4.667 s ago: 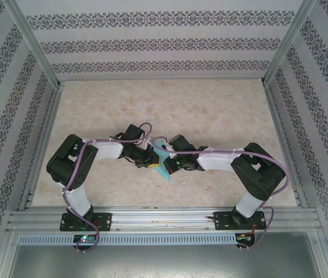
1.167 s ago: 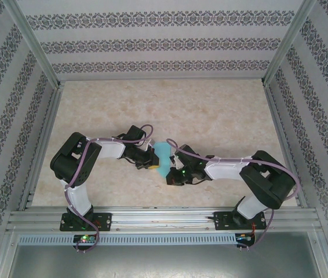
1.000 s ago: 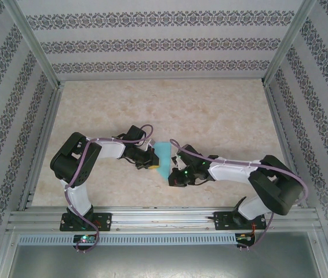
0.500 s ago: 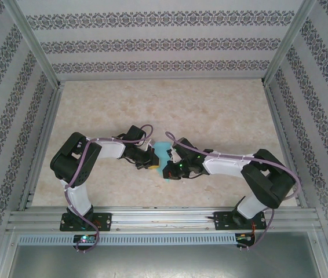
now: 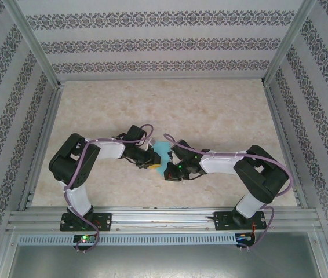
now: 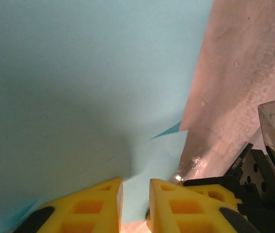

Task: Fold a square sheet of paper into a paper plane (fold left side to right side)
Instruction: Third fold the triangle at the center of the table.

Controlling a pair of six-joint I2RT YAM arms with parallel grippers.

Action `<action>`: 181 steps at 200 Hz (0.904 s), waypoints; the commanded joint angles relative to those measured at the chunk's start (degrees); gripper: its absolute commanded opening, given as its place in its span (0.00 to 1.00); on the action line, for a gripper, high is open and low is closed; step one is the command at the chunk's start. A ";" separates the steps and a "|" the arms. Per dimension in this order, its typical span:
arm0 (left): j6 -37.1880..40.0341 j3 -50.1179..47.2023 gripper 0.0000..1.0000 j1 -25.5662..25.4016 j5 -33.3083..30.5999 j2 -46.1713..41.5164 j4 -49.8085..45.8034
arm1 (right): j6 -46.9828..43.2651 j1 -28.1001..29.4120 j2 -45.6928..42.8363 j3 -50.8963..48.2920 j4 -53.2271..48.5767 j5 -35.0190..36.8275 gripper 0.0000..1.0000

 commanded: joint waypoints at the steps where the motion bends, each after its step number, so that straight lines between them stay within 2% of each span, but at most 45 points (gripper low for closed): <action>1: -0.91 -1.62 0.22 -0.21 -3.41 -4.17 -1.90 | 0.87 0.08 2.57 -1.63 -5.33 5.21 0.00; 24: -1.53 -4.65 0.17 -0.28 -2.84 -8.08 0.53 | 0.82 0.07 2.77 -2.51 -5.36 6.36 0.00; 48: -4.58 -9.74 0.13 -0.47 -0.27 -10.56 8.51 | 0.32 -0.02 3.03 -2.91 -5.45 7.29 0.00; 102: -8.20 -11.81 0.10 -4.95 1.59 -8.29 18.11 | -1.11 0.07 4.57 -2.81 -6.62 8.35 0.00; 181: -8.14 -10.06 0.09 -6.27 0.28 -4.03 18.24 | -1.85 0.21 5.15 -2.56 -7.28 8.26 0.00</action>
